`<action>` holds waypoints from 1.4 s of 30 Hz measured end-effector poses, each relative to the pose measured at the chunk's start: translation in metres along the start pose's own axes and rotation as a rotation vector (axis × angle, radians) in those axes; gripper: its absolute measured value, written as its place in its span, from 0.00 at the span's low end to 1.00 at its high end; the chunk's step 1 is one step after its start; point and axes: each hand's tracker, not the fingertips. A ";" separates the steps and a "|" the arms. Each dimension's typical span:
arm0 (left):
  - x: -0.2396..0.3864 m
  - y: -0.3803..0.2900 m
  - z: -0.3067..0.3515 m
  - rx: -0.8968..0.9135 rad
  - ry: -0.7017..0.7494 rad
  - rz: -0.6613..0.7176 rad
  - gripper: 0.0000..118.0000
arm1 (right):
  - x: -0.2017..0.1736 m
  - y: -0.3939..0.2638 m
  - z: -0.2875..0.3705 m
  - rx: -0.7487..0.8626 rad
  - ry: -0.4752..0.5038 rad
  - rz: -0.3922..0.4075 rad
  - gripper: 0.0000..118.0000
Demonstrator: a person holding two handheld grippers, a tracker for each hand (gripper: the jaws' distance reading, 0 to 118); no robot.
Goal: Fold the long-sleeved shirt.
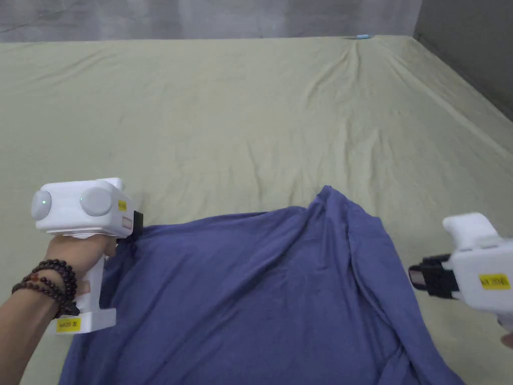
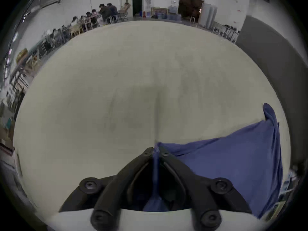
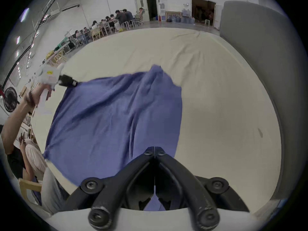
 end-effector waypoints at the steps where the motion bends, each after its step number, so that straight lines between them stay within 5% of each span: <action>1: 0.004 -0.004 0.006 0.005 -0.026 -0.063 0.00 | 0.001 0.021 -0.008 0.008 0.000 0.010 0.00; 4: -0.003 0.004 0.020 0.040 -0.034 -0.060 0.00 | 0.006 0.088 -0.041 0.043 -0.025 0.020 0.07; 7: -0.004 0.001 0.040 0.065 -0.053 -0.044 0.00 | 0.009 0.142 -0.085 0.035 -0.010 -0.027 0.82; 11: -0.022 0.020 0.028 0.056 -0.063 -0.069 0.00 | 0.008 0.177 -0.141 -0.097 -0.010 -0.067 0.81; 14: -0.031 0.027 0.015 0.049 -0.059 -0.064 0.00 | -0.004 0.181 -0.167 -0.171 -0.032 -0.004 0.80; 18: -0.034 0.028 0.010 0.046 -0.067 -0.051 0.00 | -0.010 0.175 -0.197 -0.264 -0.151 0.067 0.64; 20: -0.036 0.026 0.009 0.049 -0.064 -0.052 0.00 | -0.007 0.171 -0.199 -0.248 -0.151 0.065 0.27; 24: -0.038 0.023 0.018 0.074 -0.068 -0.057 0.00 | 0.003 0.166 -0.195 -0.233 -0.076 0.000 0.03; 31: -0.059 0.041 0.070 0.181 -0.125 0.030 0.00 | -0.001 0.187 -0.115 -0.041 -0.015 -0.039 0.01; 42: -0.039 0.129 0.298 0.588 -0.143 -0.001 0.00 | -0.036 0.280 0.135 0.382 -0.049 0.005 0.01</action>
